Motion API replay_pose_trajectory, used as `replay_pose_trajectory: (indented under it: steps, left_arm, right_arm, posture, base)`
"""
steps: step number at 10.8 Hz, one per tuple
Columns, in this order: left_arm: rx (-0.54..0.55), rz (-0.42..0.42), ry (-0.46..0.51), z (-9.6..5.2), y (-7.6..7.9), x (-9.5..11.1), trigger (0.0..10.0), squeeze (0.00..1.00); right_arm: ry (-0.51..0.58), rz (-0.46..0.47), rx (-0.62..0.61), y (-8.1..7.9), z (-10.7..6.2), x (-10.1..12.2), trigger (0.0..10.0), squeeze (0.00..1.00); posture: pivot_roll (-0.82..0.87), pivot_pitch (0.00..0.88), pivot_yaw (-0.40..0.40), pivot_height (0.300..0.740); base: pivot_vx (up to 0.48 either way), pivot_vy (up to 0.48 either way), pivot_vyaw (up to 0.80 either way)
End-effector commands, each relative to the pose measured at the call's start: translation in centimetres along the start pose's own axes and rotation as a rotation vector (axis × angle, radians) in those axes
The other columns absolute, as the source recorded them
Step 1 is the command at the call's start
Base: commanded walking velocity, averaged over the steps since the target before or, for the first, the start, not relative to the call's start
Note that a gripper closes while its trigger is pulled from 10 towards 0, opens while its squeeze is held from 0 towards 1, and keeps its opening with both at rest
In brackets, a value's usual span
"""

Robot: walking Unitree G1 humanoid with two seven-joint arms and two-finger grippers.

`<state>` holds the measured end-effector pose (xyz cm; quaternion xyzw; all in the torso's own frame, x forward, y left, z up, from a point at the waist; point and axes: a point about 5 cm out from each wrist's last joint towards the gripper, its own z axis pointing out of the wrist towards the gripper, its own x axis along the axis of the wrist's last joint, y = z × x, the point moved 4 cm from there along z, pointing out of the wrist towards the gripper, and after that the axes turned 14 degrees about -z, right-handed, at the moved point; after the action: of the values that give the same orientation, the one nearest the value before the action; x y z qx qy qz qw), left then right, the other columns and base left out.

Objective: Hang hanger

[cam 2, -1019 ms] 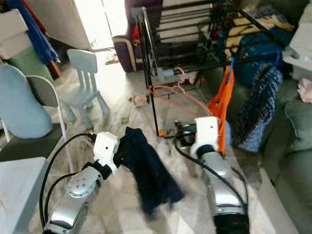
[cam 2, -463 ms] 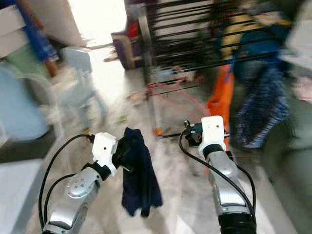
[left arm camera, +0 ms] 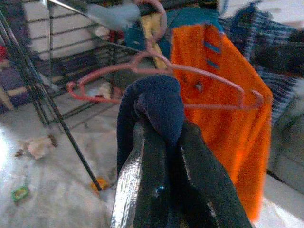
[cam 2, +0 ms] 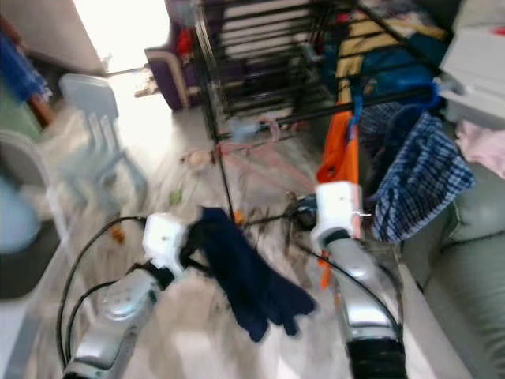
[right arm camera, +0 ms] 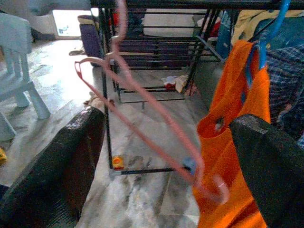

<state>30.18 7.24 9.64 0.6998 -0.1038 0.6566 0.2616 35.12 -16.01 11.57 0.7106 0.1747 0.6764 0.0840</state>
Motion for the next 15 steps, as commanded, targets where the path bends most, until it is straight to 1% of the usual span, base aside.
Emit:
replay_pose_trajectory:
  steps: [1, 3, 5, 7, 9, 10, 11, 12, 13, 14, 15]
  left_arm:
    - [-0.026, 0.0, 0.037, 0.5, 0.8, 0.9, 10.0, 0.0]
    - [-0.03, 0.0, 0.032, 0.4, 1.0, 0.7, 10.0, 0.0]
    - [-0.029, -0.003, 0.017, 0.4, 1.1, 0.5, 10.0, 0.0]
    - [-0.032, -0.012, 0.013, 0.5, 1.3, 0.4, 10.0, 0.0]
    - [-0.038, -0.006, 0.004, 0.4, 1.4, 0.3, 10.0, 0.0]
    - [-0.047, 0.004, 0.002, 0.5, 1.5, 0.3, 10.0, 0.0]
    - [-0.055, 0.001, 0.008, 0.5, 1.7, 0.7, 10.0, 0.0]
    - [-0.063, 0.009, 0.012, 0.6, 1.9, 0.9, 10.0, 0.0]
    - [-0.064, 0.012, 0.013, 0.6, 1.8, 1.1, 10.0, 0.0]
    - [-0.076, 0.023, 0.004, 0.6, 1.8, 1.1, 10.0, 0.0]
    - [-0.086, 0.036, -0.003, 0.4, 1.9, 1.0, 10.0, 0.0]
  right_arm:
    - [-0.02, -0.007, -0.012, 0.9, -0.1, -0.5, 10.0, 0.0]
    - [-0.037, -0.006, 0.025, 0.1, -0.2, -0.9, 10.0, 0.0]
    - [-0.049, -0.001, 0.071, -0.6, -0.3, -1.2, 10.0, 0.0]
    - [-0.048, -0.002, 0.073, -0.6, -0.5, -1.2, 10.0, 0.0]
    - [-0.053, 0.002, 0.113, -1.0, -0.5, -1.4, 10.0, 0.0]
    - [-0.074, -0.003, 0.158, -1.4, -0.4, -1.7, 10.0, 0.0]
    - [-0.097, -0.021, 0.196, -1.7, -0.1, -2.1, 10.0, 0.0]
    - [-0.099, -0.021, 0.22, -1.9, 0.1, -2.1, 10.0, 0.0]
    - [-0.098, -0.043, 0.238, -2.0, 0.6, -2.2, 10.0, 0.0]
    - [-0.086, -0.089, 0.297, -2.4, 1.6, -1.9, 10.0, 0.0]
    - [-0.091, -0.129, 0.31, -2.0, 2.7, -1.6, 10.0, 0.0]
  posture:
    - [-0.17, 0.0, 0.083, 0.74]
    - [-0.17, 0.0, 0.081, 0.74]
    - [-0.17, 0.0, 0.082, 0.74]
    - [-0.17, 0.0, 0.084, 0.74]
    - [-0.17, 0.0, 0.086, 0.74]
    - [-0.17, 0.0, 0.086, 0.74]
    - [-0.17, 0.0, 0.087, 0.74]
    - [-0.16, 0.0, 0.087, 0.74]
    - [-0.15, 0.0, 0.094, 0.74]
    - [-0.15, 0.0, 0.097, 0.74]
    - [-0.14, 0.0, 0.095, 0.74]
  base:
    - [0.364, 0.311, 0.0]
    - [0.302, 0.354, 0.0]
    - [0.0, 0.0, 0.0]
    - [0.0, 0.0, 0.0]
    - [0.0, 0.0, 0.0]
    - [0.0, 0.0, 0.0]
    - [0.0, 0.0, 0.0]
    - [0.0, 0.0, 0.0]
    - [0.0, 0.0, 0.0]
    - [0.0, 0.0, 0.0]
    - [0.0, 0.0, 0.0]
